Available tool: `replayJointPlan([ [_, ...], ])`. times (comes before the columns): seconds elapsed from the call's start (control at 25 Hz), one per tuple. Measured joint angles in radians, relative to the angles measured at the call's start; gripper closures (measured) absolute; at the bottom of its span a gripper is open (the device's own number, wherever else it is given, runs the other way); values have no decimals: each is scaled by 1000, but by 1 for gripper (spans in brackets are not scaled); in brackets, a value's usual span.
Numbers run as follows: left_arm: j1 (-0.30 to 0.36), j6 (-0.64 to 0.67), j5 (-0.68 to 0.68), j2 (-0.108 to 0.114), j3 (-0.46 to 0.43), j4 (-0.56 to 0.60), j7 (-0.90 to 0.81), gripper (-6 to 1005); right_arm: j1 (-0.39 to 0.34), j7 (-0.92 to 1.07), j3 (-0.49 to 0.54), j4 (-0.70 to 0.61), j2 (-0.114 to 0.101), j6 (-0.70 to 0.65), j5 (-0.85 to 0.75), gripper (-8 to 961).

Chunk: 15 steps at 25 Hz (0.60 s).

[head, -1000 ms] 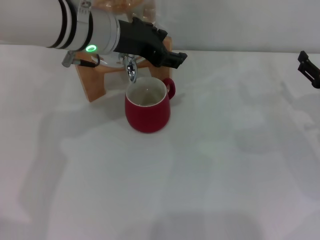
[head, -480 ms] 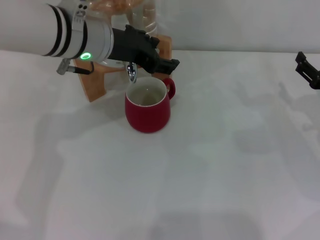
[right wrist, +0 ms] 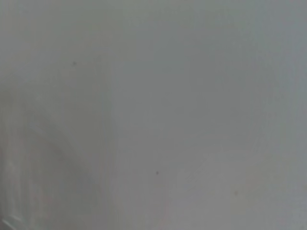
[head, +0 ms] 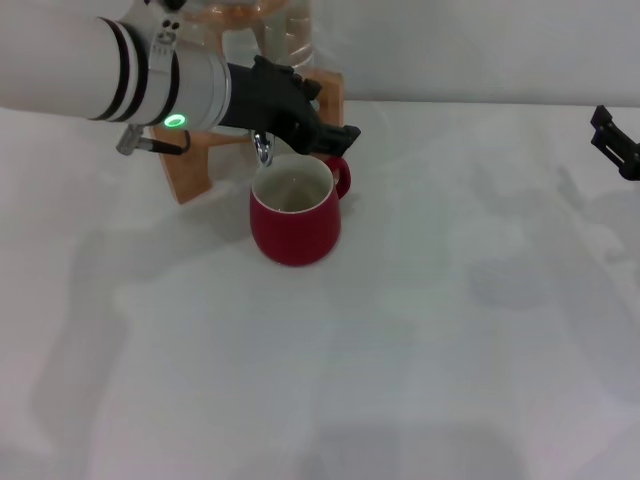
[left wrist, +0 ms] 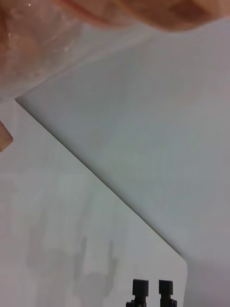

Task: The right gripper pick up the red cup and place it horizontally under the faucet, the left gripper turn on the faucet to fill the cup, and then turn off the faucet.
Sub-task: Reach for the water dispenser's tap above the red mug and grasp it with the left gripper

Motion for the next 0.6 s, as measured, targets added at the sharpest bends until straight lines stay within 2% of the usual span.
replayJointPlan([
  [0.6, 16, -5, -6, -2, 0, 6, -1, 242, -1, 0, -6, 0, 1, 1, 0, 95],
])
